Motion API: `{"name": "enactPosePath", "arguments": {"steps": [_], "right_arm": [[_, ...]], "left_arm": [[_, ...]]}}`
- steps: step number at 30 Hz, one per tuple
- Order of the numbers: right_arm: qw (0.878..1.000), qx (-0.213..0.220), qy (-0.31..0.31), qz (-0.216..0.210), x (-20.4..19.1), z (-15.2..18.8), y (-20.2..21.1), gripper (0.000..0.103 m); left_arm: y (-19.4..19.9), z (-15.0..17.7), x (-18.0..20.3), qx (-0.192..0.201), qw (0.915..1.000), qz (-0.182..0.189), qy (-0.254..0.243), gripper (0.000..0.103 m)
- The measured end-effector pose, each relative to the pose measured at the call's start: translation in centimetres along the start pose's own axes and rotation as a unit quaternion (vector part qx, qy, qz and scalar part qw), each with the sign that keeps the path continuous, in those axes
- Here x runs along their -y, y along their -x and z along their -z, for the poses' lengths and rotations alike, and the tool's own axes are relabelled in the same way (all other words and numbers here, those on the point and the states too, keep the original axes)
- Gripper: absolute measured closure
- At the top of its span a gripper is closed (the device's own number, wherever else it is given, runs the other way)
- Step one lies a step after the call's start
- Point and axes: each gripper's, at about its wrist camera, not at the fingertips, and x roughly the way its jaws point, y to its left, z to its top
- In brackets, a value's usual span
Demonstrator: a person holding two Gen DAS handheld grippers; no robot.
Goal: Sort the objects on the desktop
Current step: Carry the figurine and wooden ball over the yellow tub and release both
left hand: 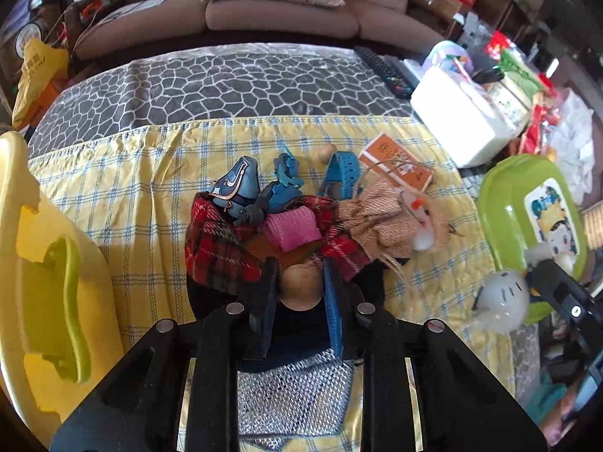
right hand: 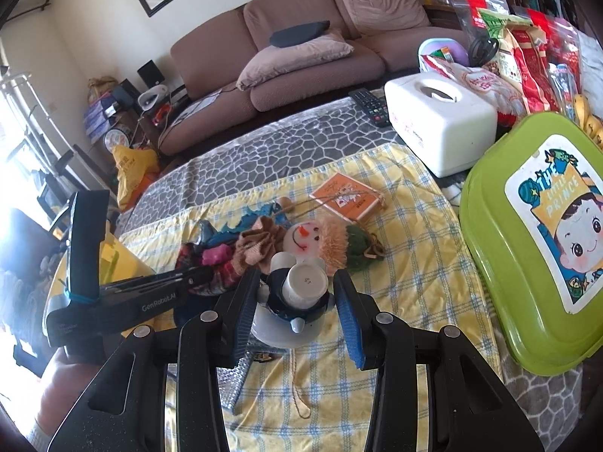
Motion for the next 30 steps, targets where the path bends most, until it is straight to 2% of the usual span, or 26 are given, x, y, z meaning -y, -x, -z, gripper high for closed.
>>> {"name": "enactPosePath", "arguments": {"steps": [7, 12, 19, 24, 30], "right_arm": [[0.999, 0.025, 0.007, -0.043, -3.2, -1.0, 1.0, 0.062], [0.997, 0.028, 0.016, -0.066, -5.7, -1.2, 0.7, 0.062], [0.990, 0.049, 0.026, -0.128, -10.6, -1.4, 0.8, 0.062], [0.982, 0.056, 0.046, -0.176, -15.5, -1.2, 0.3, 0.062], [0.976, 0.029, 0.090, -0.195, -21.5, 0.4, -2.5, 0.062]], "left_arm": [[7.5, 1.4, -1.6, 0.065, 0.9944, 0.080, 0.019, 0.081], [11.5, 3.0, -5.4, 0.098, 0.9895, 0.094, 0.047, 0.081], [14.8, 4.4, -11.7, 0.144, 0.9846, 0.055, 0.083, 0.081], [14.4, 4.8, -16.1, 0.144, 0.9827, 0.029, 0.113, 0.081], [13.6, 5.8, -20.7, 0.126, 0.9819, 0.015, 0.140, 0.081]]}}
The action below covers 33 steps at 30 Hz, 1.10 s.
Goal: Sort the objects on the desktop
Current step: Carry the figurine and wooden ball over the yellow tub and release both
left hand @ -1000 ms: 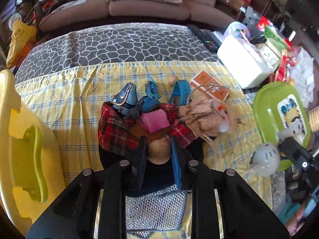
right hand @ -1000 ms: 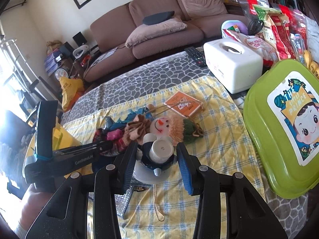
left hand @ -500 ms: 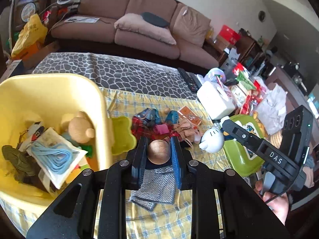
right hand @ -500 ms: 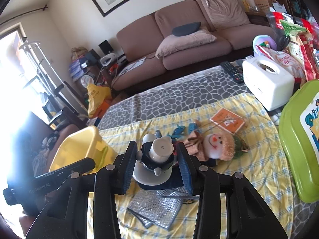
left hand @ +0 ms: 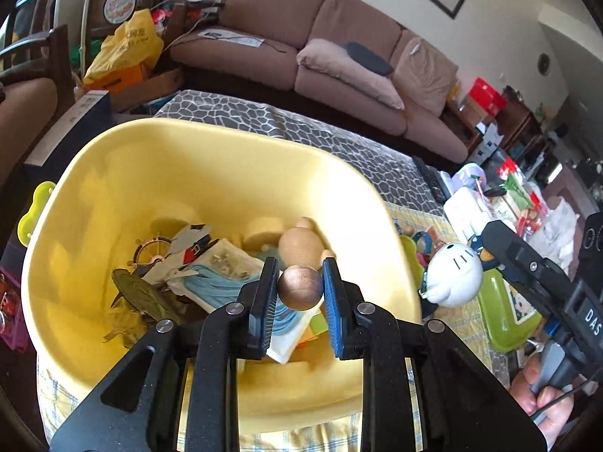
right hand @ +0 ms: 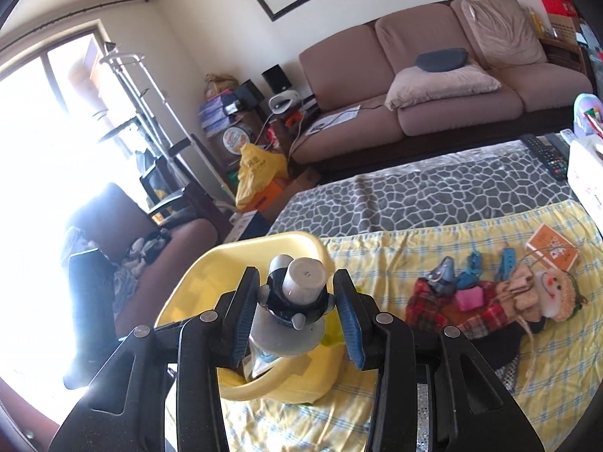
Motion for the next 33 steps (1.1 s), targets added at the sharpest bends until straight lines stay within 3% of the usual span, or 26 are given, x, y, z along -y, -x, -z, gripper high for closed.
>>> {"name": "enactPosePath", "arguments": {"steps": [5, 7, 8, 16, 18, 20, 21, 33], "right_arm": [[0.998, -0.040, 0.047, 0.009, -3.6, 1.9, -4.3, 0.062], [0.996, -0.052, 0.070, 0.017, -5.0, 2.6, -5.8, 0.062], [0.995, -0.057, 0.080, 0.020, -5.5, 2.9, -6.4, 0.062], [0.987, -0.083, 0.122, 0.063, -7.4, 5.1, -10.3, 0.062], [0.985, -0.080, 0.133, 0.073, -7.6, 5.2, -10.6, 0.056], [0.984, -0.084, 0.142, 0.069, -7.8, 5.2, -10.7, 0.028], [0.984, -0.083, 0.141, 0.073, -7.8, 5.1, -10.7, 0.024], [0.995, -0.026, 0.062, 0.079, -3.3, 1.6, -5.1, 0.024]], "left_arm": [[-0.6, 0.2, -3.2, -0.022, 0.9995, -0.010, 0.020, 0.082], [-0.7, 0.1, -4.4, -0.024, 0.9991, -0.015, 0.032, 0.072], [-0.4, 0.2, -4.8, -0.023, 0.9989, -0.013, 0.039, 0.062], [1.9, -0.4, -7.4, 0.015, 0.9968, 0.018, 0.077, 0.059], [2.1, -0.6, -7.5, 0.015, 0.9967, 0.021, 0.077, 0.058], [2.2, -0.5, -7.5, 0.016, 0.9968, 0.019, 0.076, 0.058], [2.1, -0.5, -7.4, 0.015, 0.9969, 0.019, 0.075, 0.058], [2.7, -0.4, -6.7, 0.029, 0.9955, 0.037, 0.083, 0.036]]}}
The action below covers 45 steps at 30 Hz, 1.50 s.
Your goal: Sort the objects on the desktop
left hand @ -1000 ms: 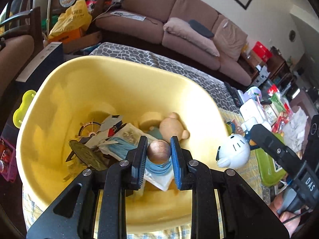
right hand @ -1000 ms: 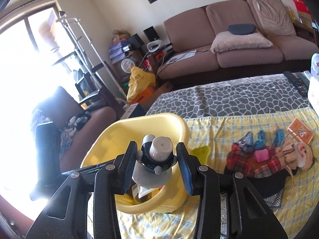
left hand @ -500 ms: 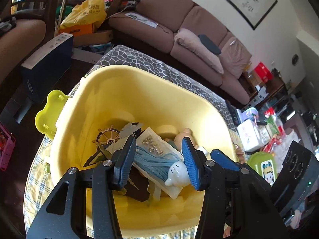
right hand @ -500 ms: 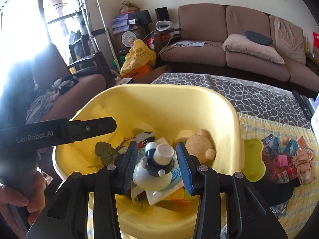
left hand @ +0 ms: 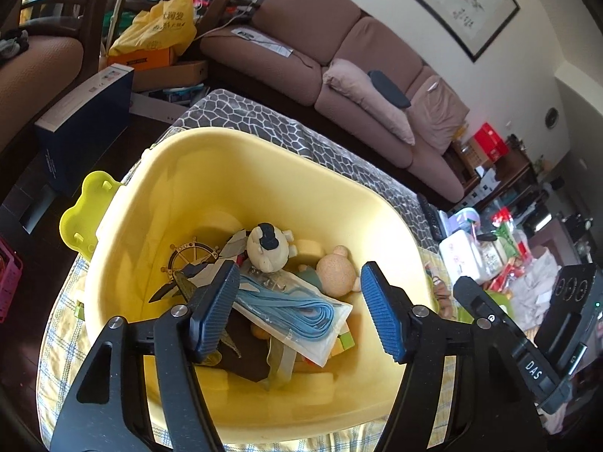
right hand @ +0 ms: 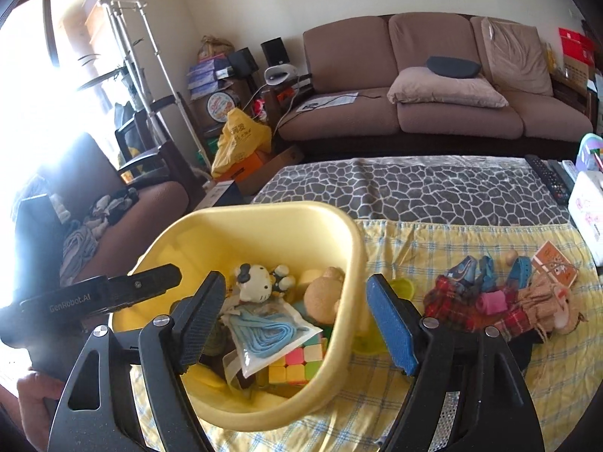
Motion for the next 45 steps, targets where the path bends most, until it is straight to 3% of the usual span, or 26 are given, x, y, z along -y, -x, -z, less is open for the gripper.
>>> {"name": "enactPosePath", "arguments": {"steps": [7, 14, 26, 34, 38, 45], "right_arm": [[0.998, 0.017, -0.035, 0.042, 4.9, -0.7, 2.9, 0.018], [0.992, 0.025, -0.082, 0.087, 10.8, -0.1, 5.6, 0.006], [0.987, -0.004, -0.107, 0.122, 15.8, 2.0, 6.6, 0.005], [0.989, -0.015, -0.090, 0.120, 16.3, 2.7, 6.8, 0.005], [0.986, -0.020, -0.111, 0.123, 17.9, 3.2, 7.2, 0.005], [0.979, -0.011, -0.156, 0.132, 21.4, 3.9, 9.0, 0.005]], "left_arm": [[-0.1, 0.4, 2.1, 0.009, 0.9997, 0.020, -0.014, 0.016], [-1.5, 1.8, 6.4, -0.002, 0.9973, 0.033, -0.065, 0.009], [-3.5, 5.7, 13.8, -0.024, 0.9865, 0.060, -0.150, 0.008], [-4.0, 7.0, 15.6, -0.036, 0.9824, 0.074, -0.168, 0.008], [-4.4, 7.6, 16.7, -0.041, 0.9796, 0.080, -0.179, 0.008], [-4.2, 8.6, 18.8, -0.014, 0.9723, 0.047, -0.229, 0.008]]}}
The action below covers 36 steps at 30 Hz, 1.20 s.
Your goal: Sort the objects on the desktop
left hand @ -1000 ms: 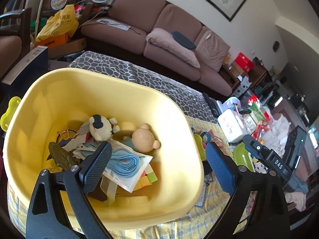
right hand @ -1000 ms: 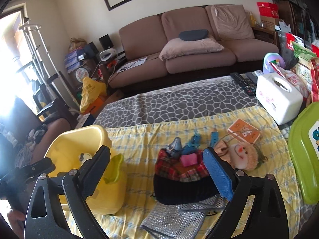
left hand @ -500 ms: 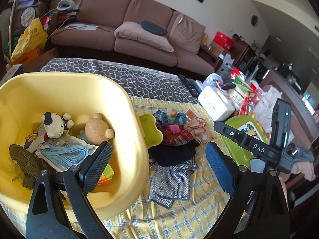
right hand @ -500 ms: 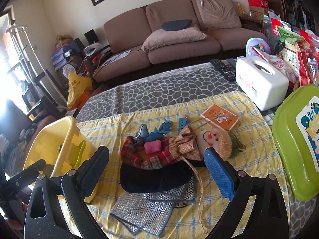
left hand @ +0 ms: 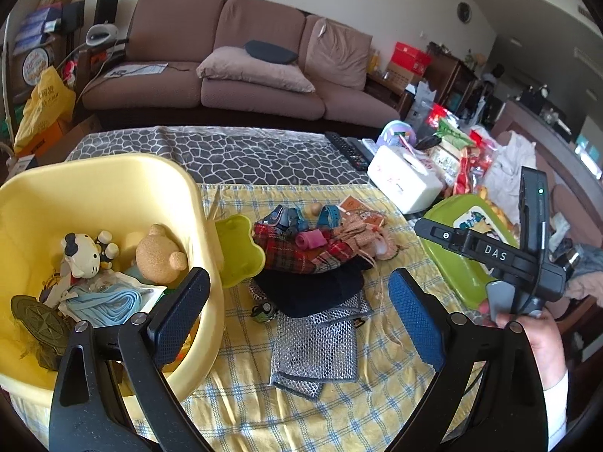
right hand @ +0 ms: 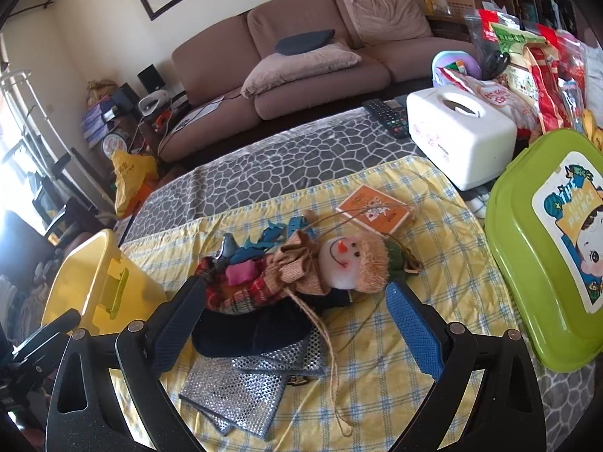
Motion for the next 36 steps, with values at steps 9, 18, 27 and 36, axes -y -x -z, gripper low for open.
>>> {"name": "enactPosePath", "arguments": {"steps": [9, 18, 27, 36], "right_arm": [[1.000, 0.005, -0.027, -0.005, 2.6, -0.4, 1.0, 0.011], [0.999, 0.005, -0.038, -0.017, 3.4, -0.5, 1.7, 0.028], [0.999, 0.003, -0.047, -0.016, 4.7, -0.6, 2.1, 0.029], [0.998, 0.001, -0.059, -0.019, 5.7, -0.5, 2.4, 0.029]], "left_arm": [[-2.7, -2.9, 3.9, -0.027, 0.9994, 0.014, -0.020, 0.012], [-10.0, -7.0, 6.7, -0.110, 0.9937, 0.008, -0.019, 0.044], [-17.6, -5.6, 6.0, -0.189, 0.9806, -0.051, -0.008, 0.053], [-20.6, -4.1, 4.8, -0.205, 0.9759, -0.075, 0.010, 0.051]]}}
